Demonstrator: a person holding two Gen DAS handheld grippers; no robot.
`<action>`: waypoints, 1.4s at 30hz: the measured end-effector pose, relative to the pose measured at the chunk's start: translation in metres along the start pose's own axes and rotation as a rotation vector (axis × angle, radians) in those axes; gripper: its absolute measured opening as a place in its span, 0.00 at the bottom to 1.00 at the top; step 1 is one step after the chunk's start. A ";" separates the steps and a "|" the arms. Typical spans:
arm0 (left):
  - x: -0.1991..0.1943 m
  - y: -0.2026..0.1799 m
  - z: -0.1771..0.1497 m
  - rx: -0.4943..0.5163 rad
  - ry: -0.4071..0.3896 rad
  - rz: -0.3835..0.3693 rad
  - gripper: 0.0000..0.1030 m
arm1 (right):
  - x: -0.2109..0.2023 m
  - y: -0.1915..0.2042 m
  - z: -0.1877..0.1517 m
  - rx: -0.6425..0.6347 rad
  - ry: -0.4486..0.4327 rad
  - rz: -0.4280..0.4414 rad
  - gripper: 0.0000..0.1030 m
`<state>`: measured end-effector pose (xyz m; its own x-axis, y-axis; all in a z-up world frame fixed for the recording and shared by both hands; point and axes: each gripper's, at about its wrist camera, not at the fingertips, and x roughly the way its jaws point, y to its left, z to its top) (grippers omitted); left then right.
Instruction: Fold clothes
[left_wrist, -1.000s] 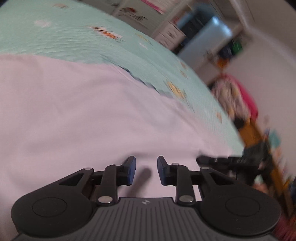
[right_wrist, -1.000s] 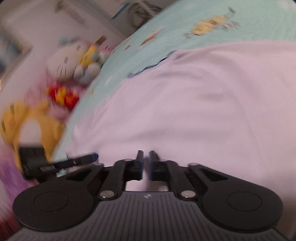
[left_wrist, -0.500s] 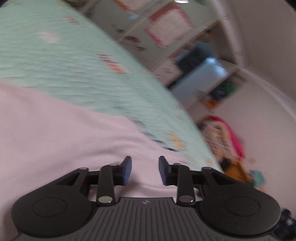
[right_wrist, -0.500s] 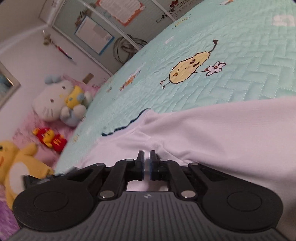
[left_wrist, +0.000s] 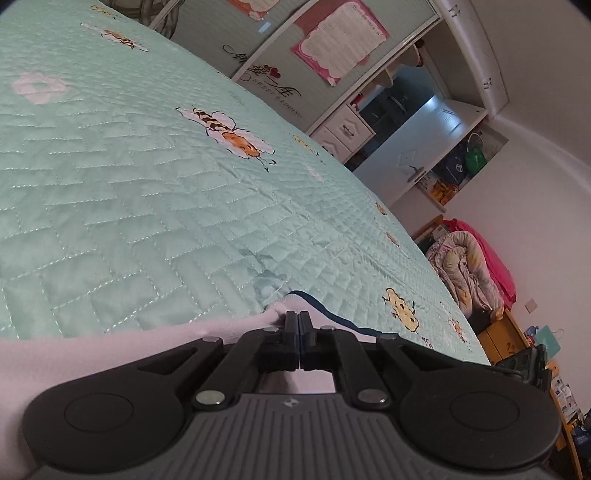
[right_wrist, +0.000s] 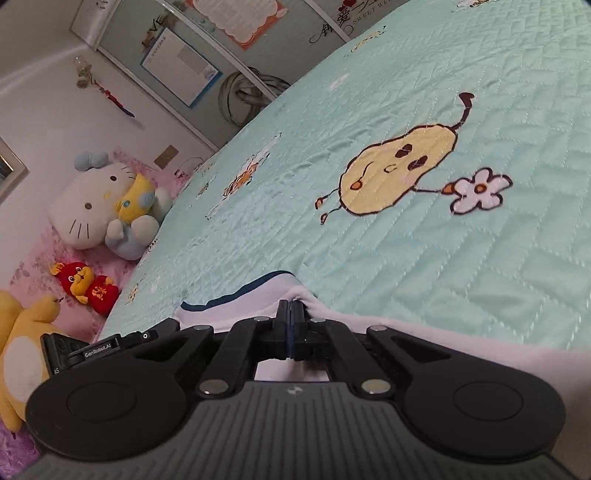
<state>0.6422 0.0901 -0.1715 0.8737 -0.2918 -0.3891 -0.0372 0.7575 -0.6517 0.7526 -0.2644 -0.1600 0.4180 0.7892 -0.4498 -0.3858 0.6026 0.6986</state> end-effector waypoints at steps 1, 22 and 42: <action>-0.001 0.000 0.000 0.000 -0.002 0.002 0.06 | 0.000 -0.001 0.000 0.015 -0.009 0.001 0.00; -0.068 -0.064 -0.015 0.167 -0.150 0.473 0.37 | -0.092 0.045 -0.042 -0.107 -0.449 -0.306 0.32; -0.514 -0.139 -0.314 0.155 0.096 0.385 0.60 | -0.455 0.114 -0.415 0.096 -0.052 -0.132 0.46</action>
<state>0.0459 -0.0481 -0.0849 0.7608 -0.0185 -0.6487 -0.2716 0.8988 -0.3441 0.1773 -0.5057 -0.1066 0.5028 0.6952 -0.5137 -0.2455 0.6846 0.6863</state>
